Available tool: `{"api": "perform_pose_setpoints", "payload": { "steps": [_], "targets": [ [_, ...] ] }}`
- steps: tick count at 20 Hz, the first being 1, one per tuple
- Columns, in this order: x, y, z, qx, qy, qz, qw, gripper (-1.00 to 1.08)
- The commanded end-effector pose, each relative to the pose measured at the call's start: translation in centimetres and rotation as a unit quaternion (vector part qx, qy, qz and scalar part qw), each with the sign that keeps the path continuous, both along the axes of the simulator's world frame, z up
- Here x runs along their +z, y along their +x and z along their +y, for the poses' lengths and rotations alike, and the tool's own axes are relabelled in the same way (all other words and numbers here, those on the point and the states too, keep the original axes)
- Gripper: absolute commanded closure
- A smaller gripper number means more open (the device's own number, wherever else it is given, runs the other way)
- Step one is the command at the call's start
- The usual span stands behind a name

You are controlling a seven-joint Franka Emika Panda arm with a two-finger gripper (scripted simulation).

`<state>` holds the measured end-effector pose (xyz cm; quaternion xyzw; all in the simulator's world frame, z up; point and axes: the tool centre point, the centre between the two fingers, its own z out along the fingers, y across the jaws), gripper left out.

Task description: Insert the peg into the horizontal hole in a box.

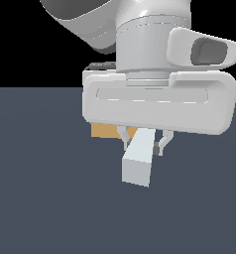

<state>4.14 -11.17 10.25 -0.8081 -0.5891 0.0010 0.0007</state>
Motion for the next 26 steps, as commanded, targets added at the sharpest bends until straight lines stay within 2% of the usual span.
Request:
{"api": "perform_pose_setpoints", "payload": {
  "steps": [1, 5, 10, 26],
  "targets": [
    [1.4, -0.5, 2.5, 0.025, -0.001, -0.001, 0.9997, 1.08],
    [2.9, -1.4, 5.6, 0.055, -0.001, -0.001, 0.9985, 1.08],
    [4.1, -2.1, 7.9, 0.077, -0.001, -0.001, 0.9970, 1.08],
    [4.8, -2.3, 8.9, 0.087, 0.001, -0.002, 0.9962, 1.08]
  ]
}}
